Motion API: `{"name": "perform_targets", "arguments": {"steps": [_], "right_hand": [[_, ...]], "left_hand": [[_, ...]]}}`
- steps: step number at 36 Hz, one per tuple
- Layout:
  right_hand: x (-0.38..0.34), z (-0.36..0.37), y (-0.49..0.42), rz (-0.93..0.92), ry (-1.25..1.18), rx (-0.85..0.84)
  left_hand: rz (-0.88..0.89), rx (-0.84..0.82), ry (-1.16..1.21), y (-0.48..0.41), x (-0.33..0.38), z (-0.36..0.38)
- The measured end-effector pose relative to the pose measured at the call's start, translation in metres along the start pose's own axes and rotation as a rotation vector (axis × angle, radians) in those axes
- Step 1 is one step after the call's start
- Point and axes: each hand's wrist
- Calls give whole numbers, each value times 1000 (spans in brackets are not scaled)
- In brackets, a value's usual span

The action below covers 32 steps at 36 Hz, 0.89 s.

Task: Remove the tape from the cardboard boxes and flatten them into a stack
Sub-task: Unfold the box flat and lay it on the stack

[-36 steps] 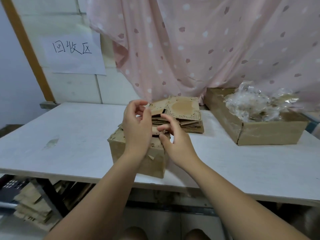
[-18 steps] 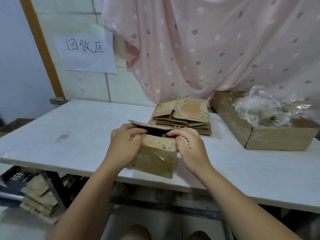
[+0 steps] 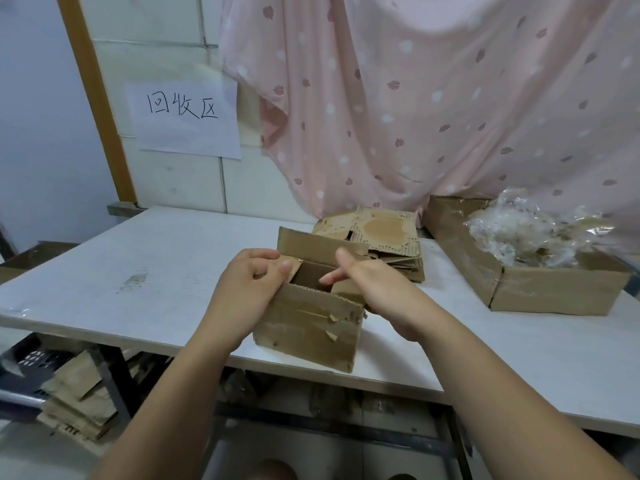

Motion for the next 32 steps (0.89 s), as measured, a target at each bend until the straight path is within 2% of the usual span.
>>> {"name": "perform_targets", "arguments": {"steps": [5, 8, 10, 14, 17, 19, 23, 26, 28, 30, 32], "right_hand": [[9, 7, -2, 87, 276, -26], [11, 9, -4, 131, 369, 44], [12, 13, -6, 110, 398, 107], [7, 16, -1, 35, 420, 232], [7, 9, 4, -27, 372, 316], [8, 7, 6, -66, 370, 319], [20, 12, 5, -177, 444, 347], [24, 16, 6, -233, 433, 394], [26, 15, 7, -266, 403, 451], [28, 12, 7, -274, 370, 509], [32, 7, 7, -288, 283, 565]], "left_hand": [[125, -112, -6, 12, -5, 0], [194, -154, -63, 19, -8, -3], [236, -143, -94, 21, -8, -4], [198, -93, 32, 20, -14, -11], [164, -143, 8, 21, -14, -15], [132, -224, -54, 22, -15, -13], [56, -341, -397, 24, -10, -5], [33, -257, -489, 23, -8, 3], [98, -135, -486, 21, -9, 8], [157, 2, -408, 19, -14, 10], [136, 93, -256, 16, -20, 9]]}}
Point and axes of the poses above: each hand's wrist, its own y-axis away from the middle knuckle, its own z-axis out of the palm, x = y × z, and after that the axes turned 12 degrees about -x, right-handed
